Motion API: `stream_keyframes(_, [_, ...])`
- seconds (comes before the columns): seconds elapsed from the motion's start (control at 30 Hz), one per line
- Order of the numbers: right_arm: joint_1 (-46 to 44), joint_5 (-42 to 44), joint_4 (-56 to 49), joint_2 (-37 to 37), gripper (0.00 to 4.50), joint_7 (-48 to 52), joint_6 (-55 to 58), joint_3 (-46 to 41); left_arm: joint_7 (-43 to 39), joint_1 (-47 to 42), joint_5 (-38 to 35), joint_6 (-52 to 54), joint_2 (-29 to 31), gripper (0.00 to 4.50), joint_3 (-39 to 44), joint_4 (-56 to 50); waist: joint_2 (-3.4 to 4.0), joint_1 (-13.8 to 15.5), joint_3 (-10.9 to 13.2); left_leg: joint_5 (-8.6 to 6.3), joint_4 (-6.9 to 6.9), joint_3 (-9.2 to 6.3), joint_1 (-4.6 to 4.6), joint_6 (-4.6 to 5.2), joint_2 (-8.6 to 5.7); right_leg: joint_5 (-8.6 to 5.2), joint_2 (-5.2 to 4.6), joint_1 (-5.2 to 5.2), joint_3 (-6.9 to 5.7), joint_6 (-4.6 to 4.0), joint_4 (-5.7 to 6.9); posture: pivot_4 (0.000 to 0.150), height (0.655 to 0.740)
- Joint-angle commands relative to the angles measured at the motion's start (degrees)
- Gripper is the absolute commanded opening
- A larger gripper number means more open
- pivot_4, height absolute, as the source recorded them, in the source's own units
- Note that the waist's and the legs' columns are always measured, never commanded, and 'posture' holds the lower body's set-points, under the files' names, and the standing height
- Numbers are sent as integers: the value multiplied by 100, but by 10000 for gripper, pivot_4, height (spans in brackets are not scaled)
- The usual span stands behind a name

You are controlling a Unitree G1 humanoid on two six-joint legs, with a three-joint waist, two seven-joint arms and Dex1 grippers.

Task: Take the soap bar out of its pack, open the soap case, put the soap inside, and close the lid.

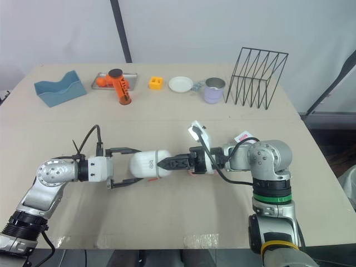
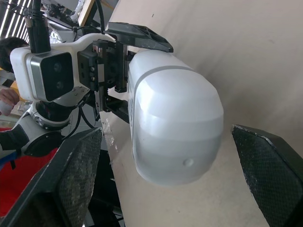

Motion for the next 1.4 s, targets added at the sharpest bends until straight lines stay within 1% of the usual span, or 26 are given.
stream_keyframes(0.03, [-88, 177, -60, 18, 45000, -11, 30, -89, 92, -80, -18, -96, -28, 38905, 12, -170, 0, 0, 0, 0, 0, 0, -1, 0, 0, 0, 0, 0, 0, 0, 0, 1500, 7400])
stream_keyframes(0.17, [-94, 166, -22, 1, 45000, -22, 30, -36, 140, -105, 4, -88, -55, 38905, -27, -159, 0, 0, 0, 0, 0, 0, -1, 0, 0, 0, 0, -1, 0, 0, 0, 1500, 7400])
stream_keyframes(0.27, [-93, 173, -1, -29, 37597, -17, 30, -4, 168, -111, 14, -82, -61, 38235, -43, -153, 0, 0, 0, 0, 0, 0, -1, 0, 0, 0, 0, -1, 0, 1, -1, 1500, 7400])
stream_keyframes(0.37, [-93, 181, 29, -39, 25184, -32, 30, -4, 201, -111, 36, -90, -59, 38235, -60, -134, 0, -1, 0, 0, 0, 0, -2, 0, 0, 0, 0, -2, 1, 1, 0, 1500, 7400])
stream_keyframes(0.4, [-89, 178, 31, -45, 19665, -36, 30, 4, 208, -108, 47, -94, -59, 38235, -63, -127, 0, -1, 0, 0, 0, 0, -2, 0, 0, 0, 1, -3, 1, 1, 0, 1500, 7400])
stream_keyframes(0.43, [-88, 181, 37, -52, 19089, -43, 30, 8, 211, -106, 54, -91, -59, 38235, -65, -122, 0, -1, 0, 0, 0, 0, -2, 0, 0, 0, 1, -3, 1, 0, 0, 1500, 7400])
stream_keyframes(0.9, [-14, 250, -8, -85, 19094, -46, 30, 26, 209, -91, 60, -58, -82, 38235, -86, -100, 0, -1, 0, 0, 0, 1, -5, 0, 0, 0, 1, -6, 1, 1, 0, 1500, 7400])
stream_keyframes(1.4, [21, 503, 53, -340, 19094, 536, -119, 38, 299, 102, -162, 183, -140, 38235, 39, -117, 0, -1, 0, 0, 0, 1, -9, 0, 0, 0, 1, -12, 2, 1, 0, 1500, 7400])
